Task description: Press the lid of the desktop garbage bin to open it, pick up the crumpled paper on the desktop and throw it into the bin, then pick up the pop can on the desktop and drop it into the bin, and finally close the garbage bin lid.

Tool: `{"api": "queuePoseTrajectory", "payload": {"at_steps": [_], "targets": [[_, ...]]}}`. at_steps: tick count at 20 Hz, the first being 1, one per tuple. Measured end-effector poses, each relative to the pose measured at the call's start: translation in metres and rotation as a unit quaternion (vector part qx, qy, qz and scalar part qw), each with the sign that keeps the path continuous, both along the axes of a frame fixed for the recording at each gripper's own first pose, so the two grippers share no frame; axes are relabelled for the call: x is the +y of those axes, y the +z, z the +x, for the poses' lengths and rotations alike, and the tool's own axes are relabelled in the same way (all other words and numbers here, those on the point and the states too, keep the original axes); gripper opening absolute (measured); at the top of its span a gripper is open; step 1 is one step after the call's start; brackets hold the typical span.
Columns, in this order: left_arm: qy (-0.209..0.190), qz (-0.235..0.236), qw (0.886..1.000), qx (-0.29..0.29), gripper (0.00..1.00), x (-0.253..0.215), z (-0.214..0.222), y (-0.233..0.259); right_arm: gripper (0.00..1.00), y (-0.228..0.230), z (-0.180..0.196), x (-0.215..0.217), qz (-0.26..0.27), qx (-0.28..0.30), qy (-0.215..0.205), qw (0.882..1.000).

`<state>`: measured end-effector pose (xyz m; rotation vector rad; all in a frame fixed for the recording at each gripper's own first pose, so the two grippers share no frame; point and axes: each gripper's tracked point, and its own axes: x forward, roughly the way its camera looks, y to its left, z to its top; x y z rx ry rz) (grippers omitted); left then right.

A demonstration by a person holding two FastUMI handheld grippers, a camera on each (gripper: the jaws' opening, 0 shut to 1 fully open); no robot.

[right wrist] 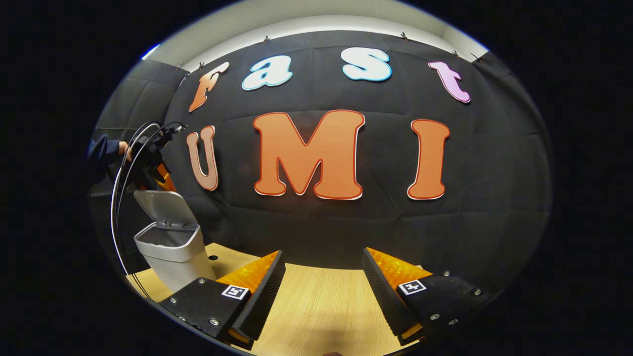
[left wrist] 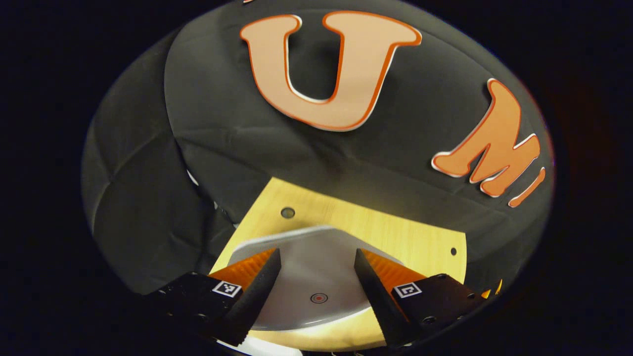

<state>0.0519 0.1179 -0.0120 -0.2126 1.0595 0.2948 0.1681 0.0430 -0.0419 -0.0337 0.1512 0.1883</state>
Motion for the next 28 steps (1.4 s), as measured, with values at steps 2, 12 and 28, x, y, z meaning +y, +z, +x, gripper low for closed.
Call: {"api": "queuePoseTrajectory", "payload": {"at_steps": [2,12,28], "targets": [[-0.016,-0.008,0.999,0.027,0.97,-0.005,-0.013,-0.014,0.94,-0.002,0.002,0.003,0.000,0.001,0.003,1.000],[-0.077,-0.005,0.988,0.130,0.98,-0.028,-0.069,-0.068,0.94,-0.010,0.005,0.003,0.004,0.009,0.006,1.000],[-0.129,0.025,0.979,0.158,0.98,-0.030,-0.068,-0.081,0.94,-0.016,0.003,-0.004,0.002,0.017,0.005,1.000]]}}
